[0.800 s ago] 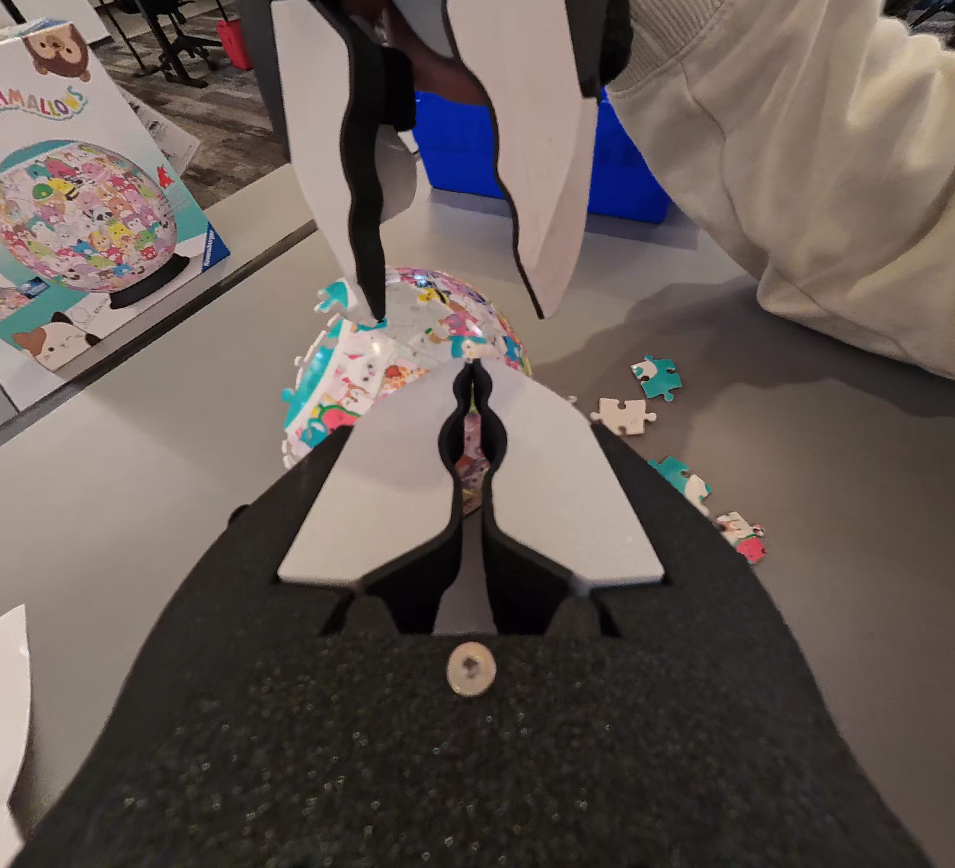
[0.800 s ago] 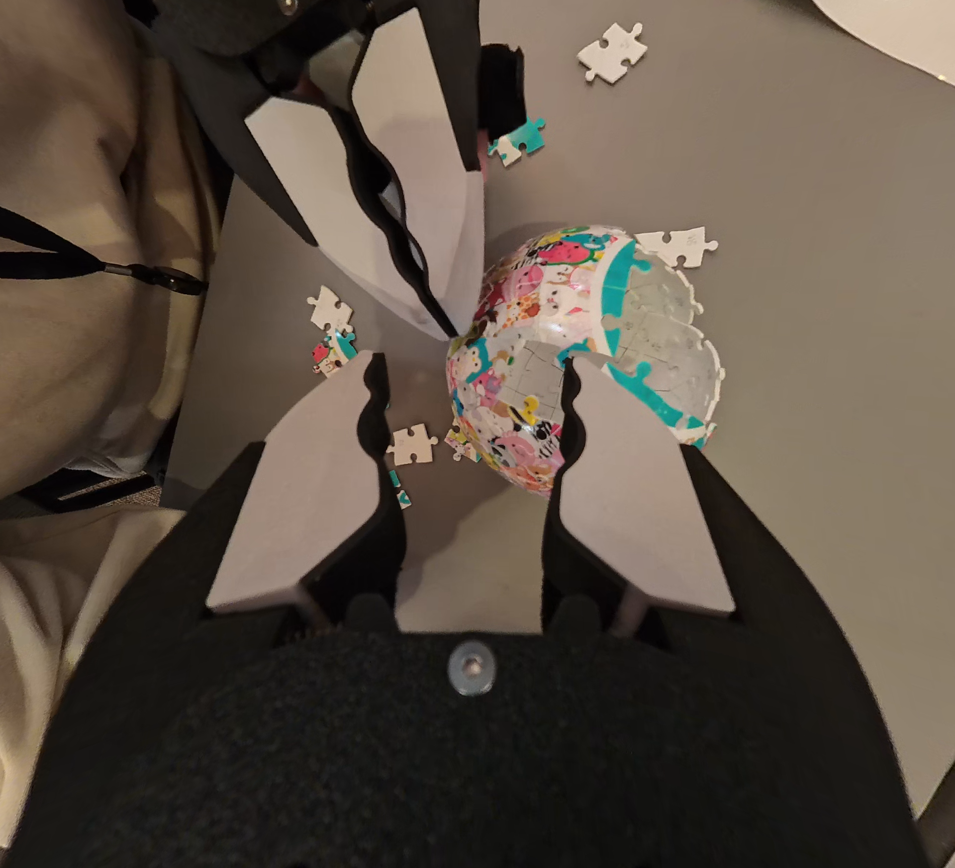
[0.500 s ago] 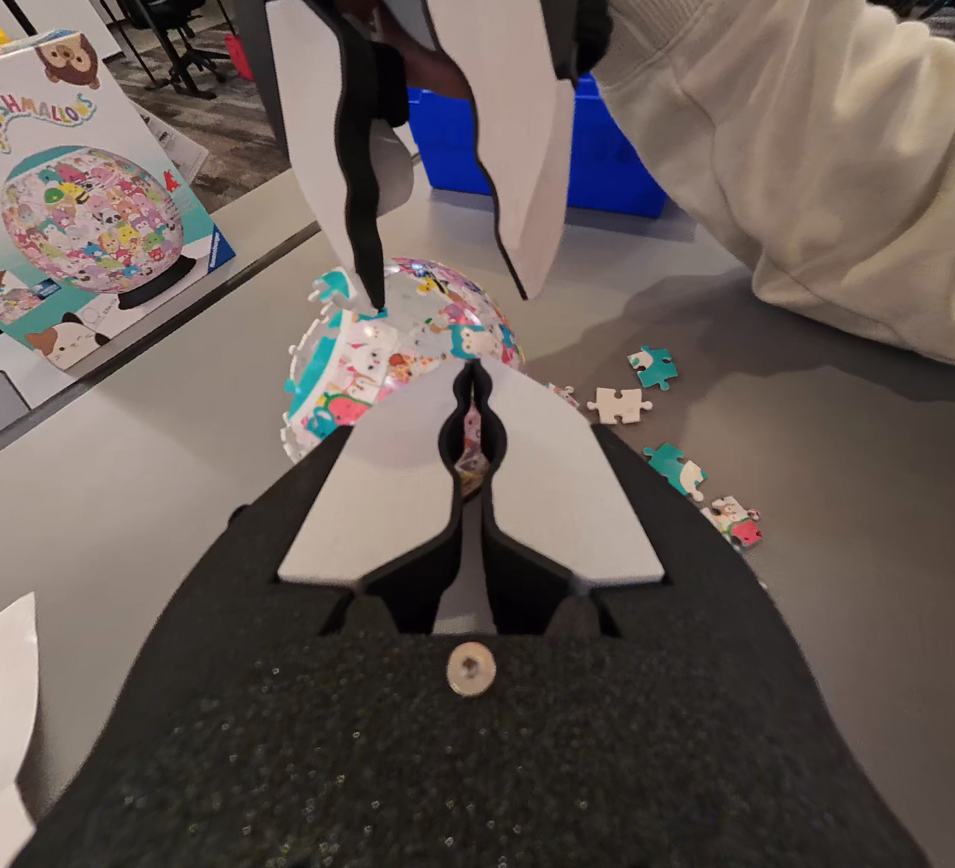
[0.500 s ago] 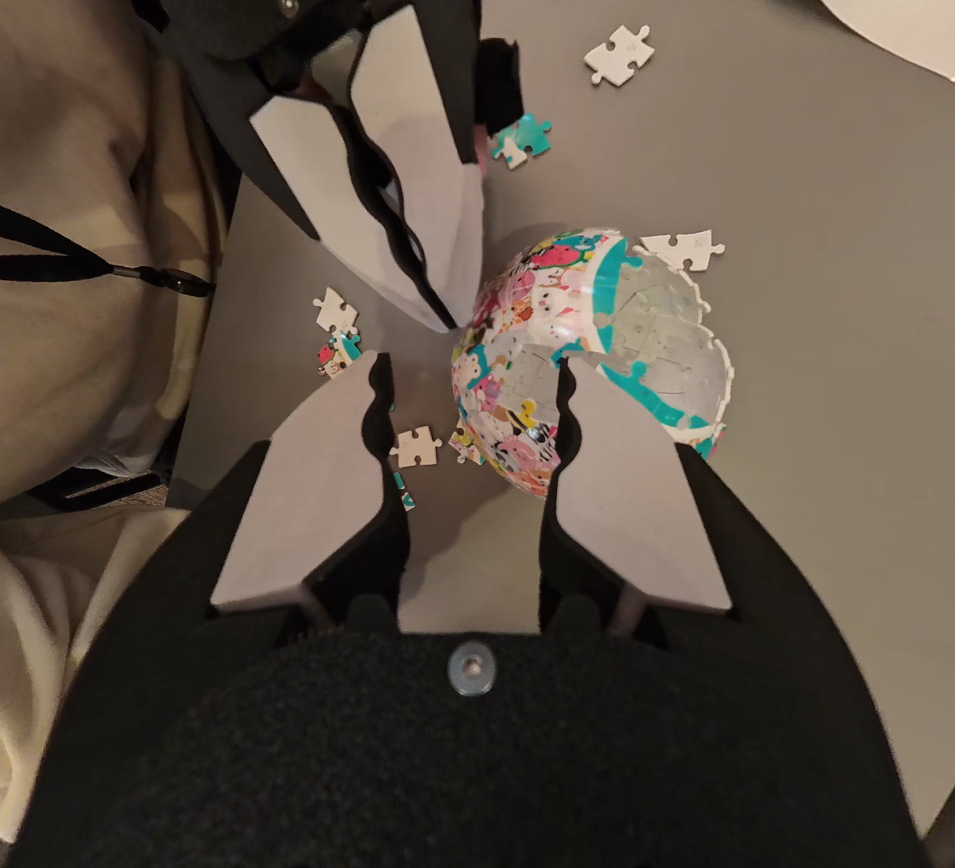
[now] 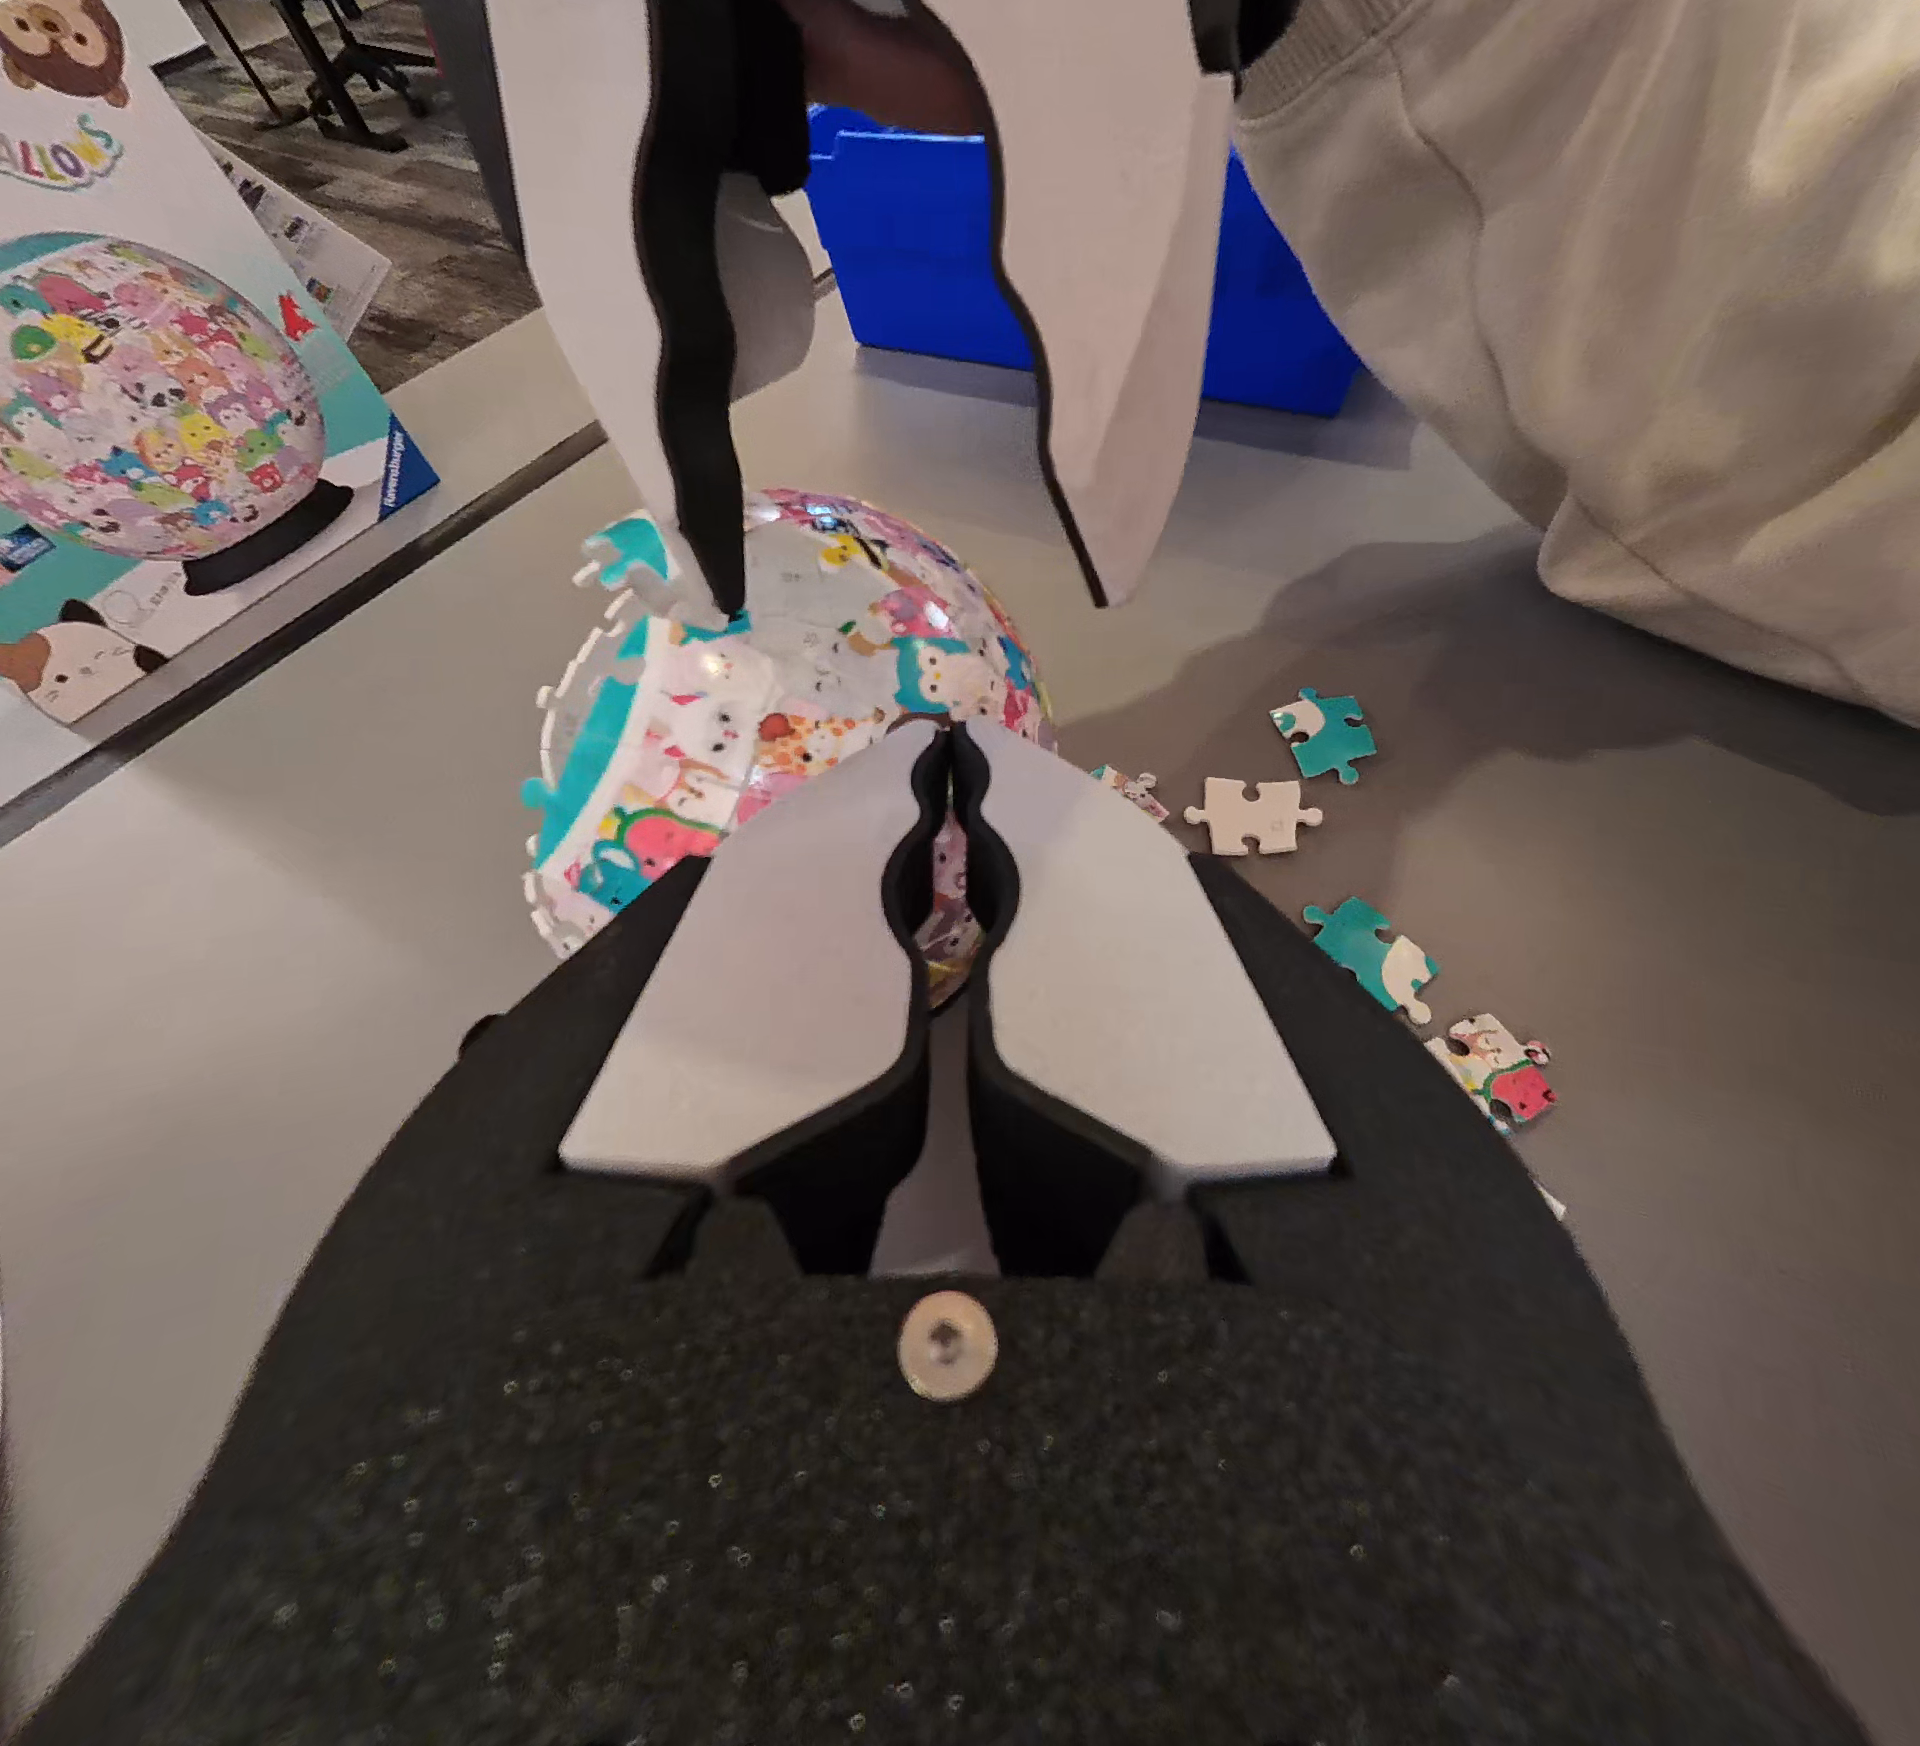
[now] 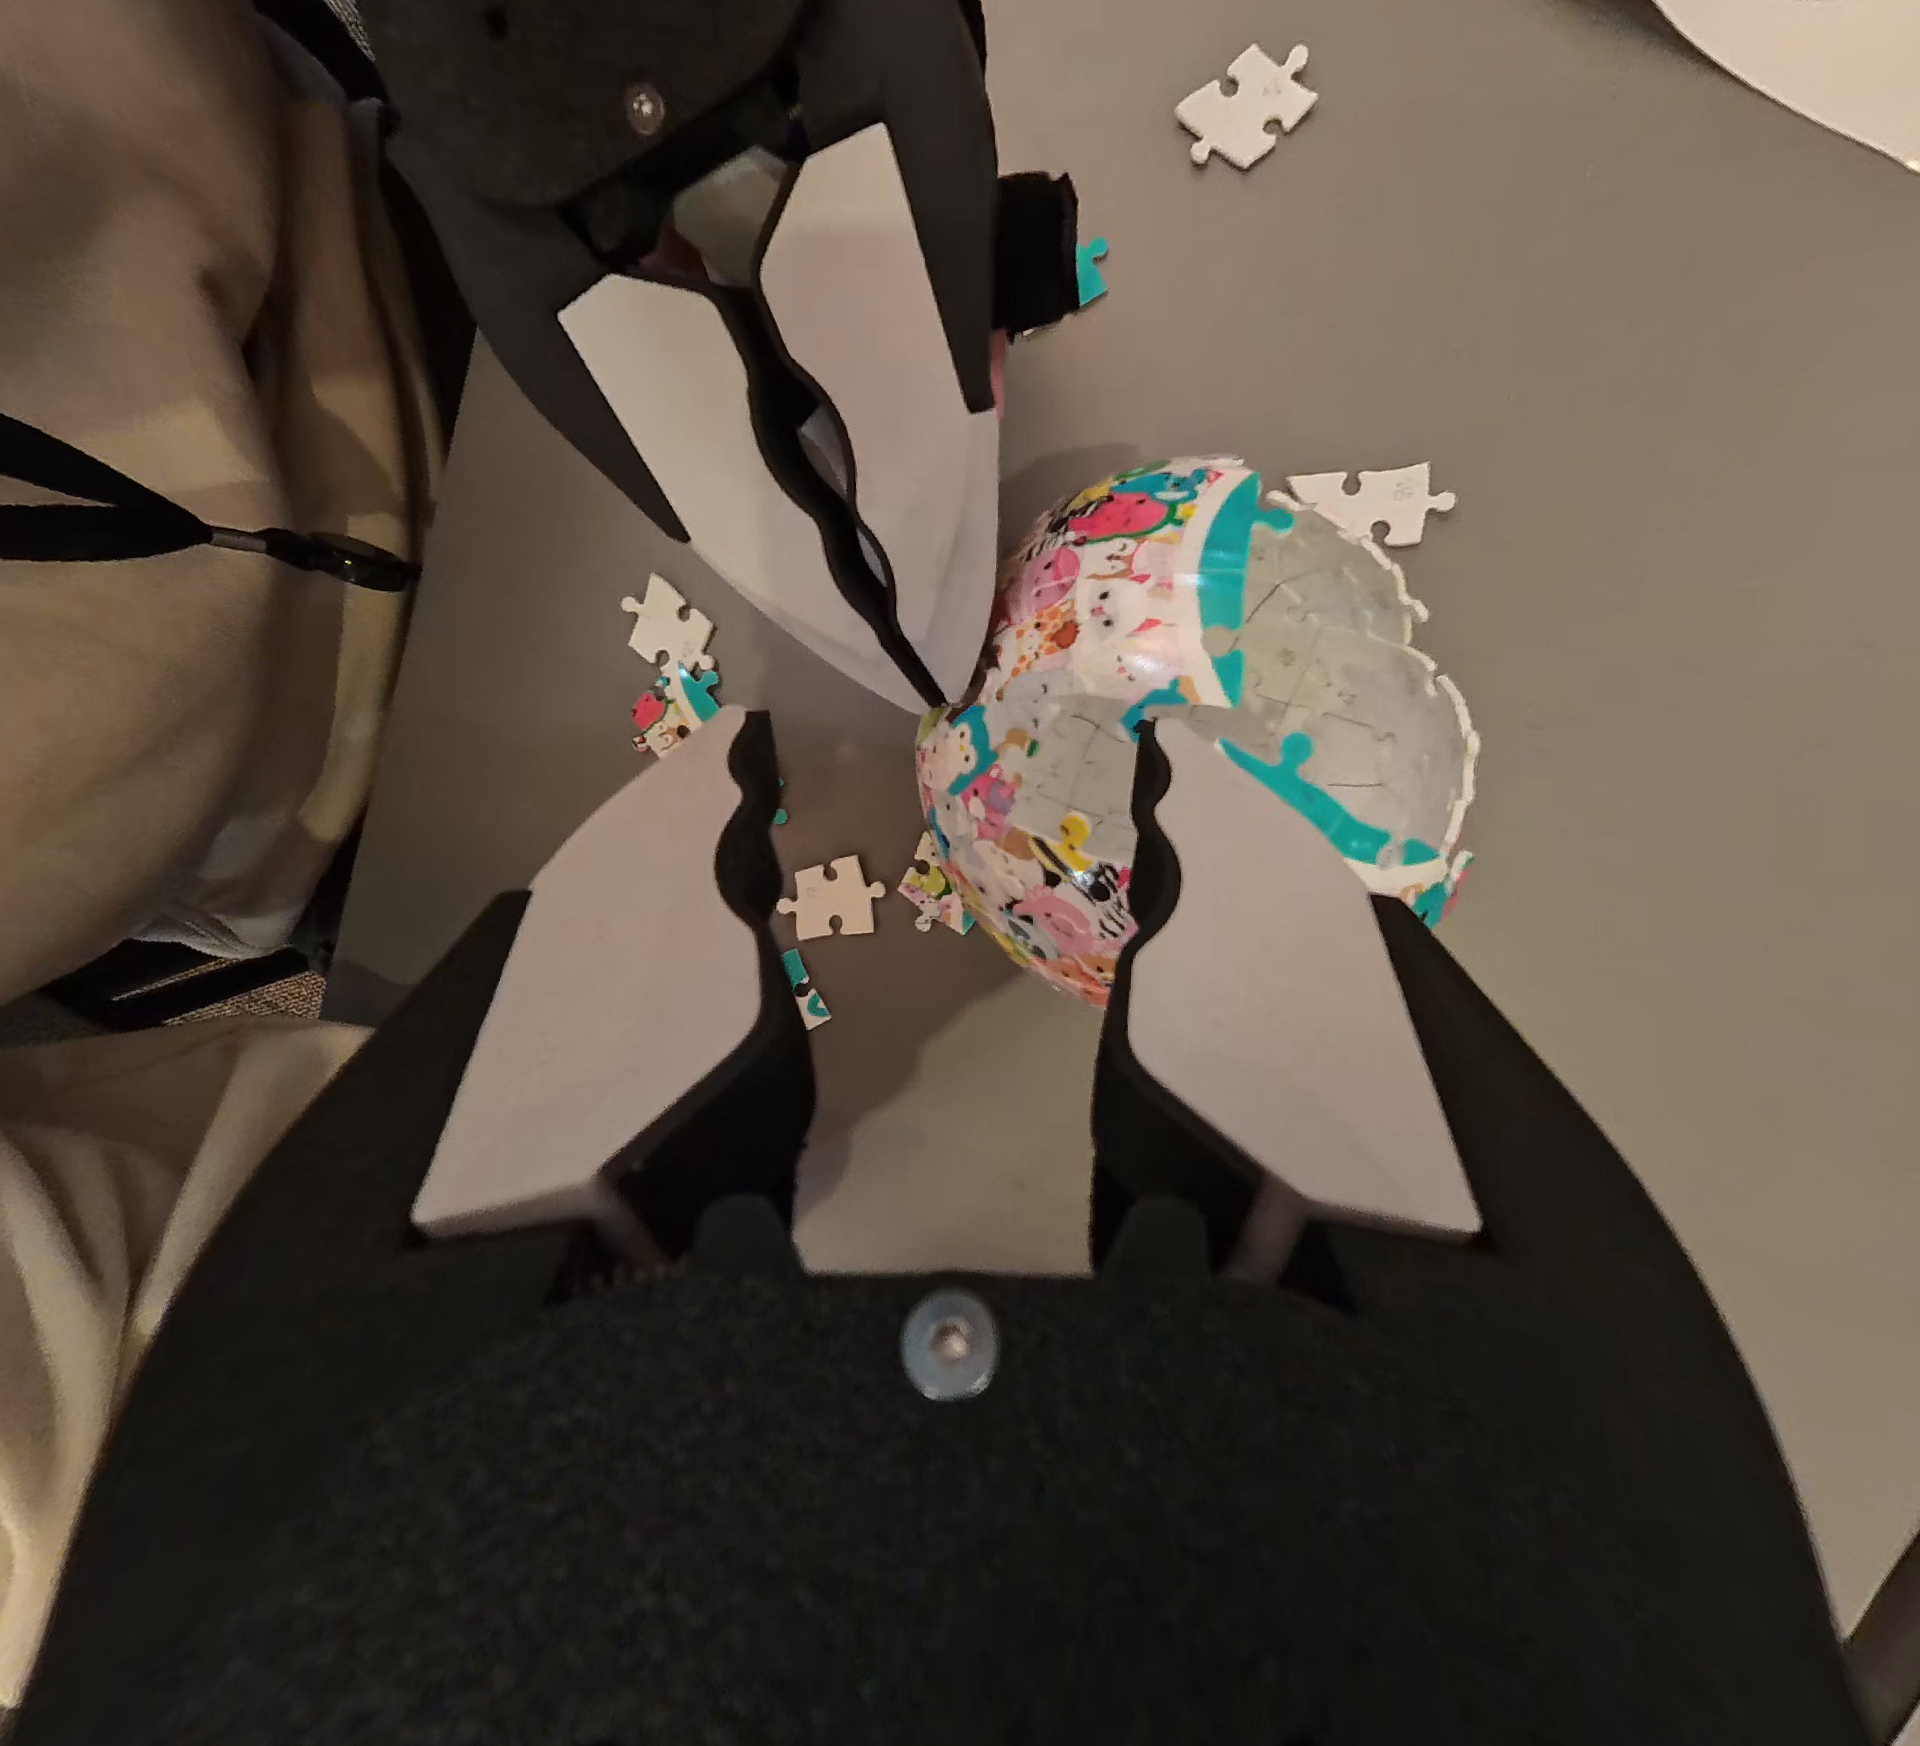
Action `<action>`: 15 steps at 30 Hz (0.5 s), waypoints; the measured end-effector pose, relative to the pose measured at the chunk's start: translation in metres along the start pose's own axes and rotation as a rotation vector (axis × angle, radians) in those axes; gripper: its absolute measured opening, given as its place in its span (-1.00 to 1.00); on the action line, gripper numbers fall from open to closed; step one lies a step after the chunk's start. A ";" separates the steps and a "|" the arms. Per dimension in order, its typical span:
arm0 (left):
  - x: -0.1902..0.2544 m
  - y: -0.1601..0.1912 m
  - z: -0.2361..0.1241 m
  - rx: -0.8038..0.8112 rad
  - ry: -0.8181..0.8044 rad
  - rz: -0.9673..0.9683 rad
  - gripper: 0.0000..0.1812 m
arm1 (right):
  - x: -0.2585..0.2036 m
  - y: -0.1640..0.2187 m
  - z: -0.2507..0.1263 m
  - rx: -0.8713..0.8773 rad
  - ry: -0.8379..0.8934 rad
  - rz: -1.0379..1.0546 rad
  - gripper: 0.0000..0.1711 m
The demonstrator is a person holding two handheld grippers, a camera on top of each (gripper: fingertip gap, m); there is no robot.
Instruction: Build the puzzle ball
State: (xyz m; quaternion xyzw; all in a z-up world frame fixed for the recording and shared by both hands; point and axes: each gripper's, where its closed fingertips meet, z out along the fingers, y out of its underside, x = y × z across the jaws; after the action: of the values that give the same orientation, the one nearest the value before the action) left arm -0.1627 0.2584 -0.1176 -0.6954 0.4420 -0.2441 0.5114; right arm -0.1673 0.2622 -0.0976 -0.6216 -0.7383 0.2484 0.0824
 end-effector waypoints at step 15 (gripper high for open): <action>-0.014 -0.011 -0.013 0.035 -0.058 0.022 -1.00 | -0.002 0.001 0.000 -0.009 -0.001 -0.004 -0.29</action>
State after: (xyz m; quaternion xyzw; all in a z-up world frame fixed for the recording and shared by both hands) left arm -0.1763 0.2650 -0.1013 -0.6882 0.4303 -0.2261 0.5387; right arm -0.1659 0.2602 -0.0975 -0.6203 -0.7408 0.2451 0.0797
